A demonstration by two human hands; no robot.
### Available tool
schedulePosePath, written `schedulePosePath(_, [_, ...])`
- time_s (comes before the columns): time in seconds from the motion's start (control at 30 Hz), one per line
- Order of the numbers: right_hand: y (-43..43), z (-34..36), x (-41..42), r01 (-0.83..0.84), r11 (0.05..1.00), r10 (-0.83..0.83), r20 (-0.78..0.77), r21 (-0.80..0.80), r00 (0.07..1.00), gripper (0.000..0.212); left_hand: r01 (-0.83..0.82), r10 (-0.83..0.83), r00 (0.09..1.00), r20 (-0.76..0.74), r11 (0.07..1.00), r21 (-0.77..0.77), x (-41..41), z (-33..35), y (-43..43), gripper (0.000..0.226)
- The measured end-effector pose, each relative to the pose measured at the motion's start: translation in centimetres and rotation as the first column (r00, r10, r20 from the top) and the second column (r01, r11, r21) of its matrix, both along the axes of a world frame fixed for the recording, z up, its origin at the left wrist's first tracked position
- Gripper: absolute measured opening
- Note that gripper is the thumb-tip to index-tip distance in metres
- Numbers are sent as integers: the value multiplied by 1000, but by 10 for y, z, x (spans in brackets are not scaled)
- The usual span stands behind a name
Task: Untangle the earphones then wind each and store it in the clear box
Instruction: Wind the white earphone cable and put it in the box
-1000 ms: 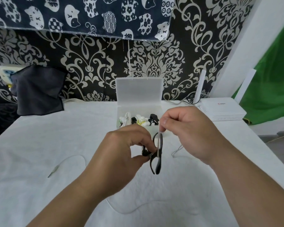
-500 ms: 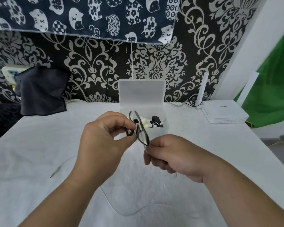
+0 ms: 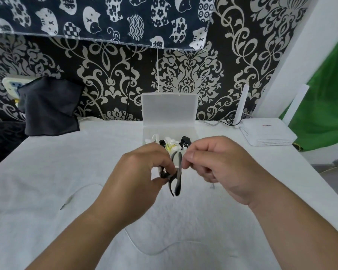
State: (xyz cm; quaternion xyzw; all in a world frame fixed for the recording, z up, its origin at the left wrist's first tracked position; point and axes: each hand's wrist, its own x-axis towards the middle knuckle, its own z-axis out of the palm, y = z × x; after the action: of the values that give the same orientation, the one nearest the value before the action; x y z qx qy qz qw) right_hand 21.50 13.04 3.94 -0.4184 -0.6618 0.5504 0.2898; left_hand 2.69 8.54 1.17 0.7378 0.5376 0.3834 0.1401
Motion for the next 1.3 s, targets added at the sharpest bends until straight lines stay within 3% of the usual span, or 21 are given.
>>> schedulePosePath(0.13, [4, 0, 6, 130, 964, -172, 170, 233, 970, 27, 108, -95, 983, 155, 991, -77, 4, 2, -1, 35])
schedulePosePath(0.3, [9, -4, 10, 192, 915, -271, 190, 356, 944, 15, 212, -156, 951, 269, 958, -195, 5, 7, -3, 36])
schedulePosePath(0.43, [10, -7, 8, 209, 931, -264, 157, 299, 952, 16, 259, -165, 914, 370, 940, -221, 4, 8, -2, 36])
schedulePosePath(0.57, [10, -17, 5, 173, 982, -185, 188, 80, 965, 24, 288, -174, 885, 432, 933, -214, 4, 9, -2, 37])
schedulePosePath(0.63, [10, -20, 3, 163, 986, -169, 212, 46, 963, 27, 286, -171, 882, 439, 935, -210, 4, 9, -3, 37])
schedulePosePath(0.83, [10, -15, 2, 291, 940, -307, 71, 181, 949, 30, 246, -142, 914, 380, 939, -241, 3, 11, -2, 34])
schedulePosePath(1.03, [9, -18, -2, 292, 921, -337, 150, 259, 929, 34, 236, -150, 920, 362, 949, -208, 6, 11, -3, 35])
schedulePosePath(1.13, [10, -25, -3, 263, 950, -297, 224, 169, 928, 38, 248, -145, 887, 438, 950, -189, 5, 11, -3, 35])
schedulePosePath(1.3, [3, -33, -7, 76, 991, -42, 288, -108, 957, 38, 210, -106, 838, 535, 968, -136, 7, 7, 1, 38])
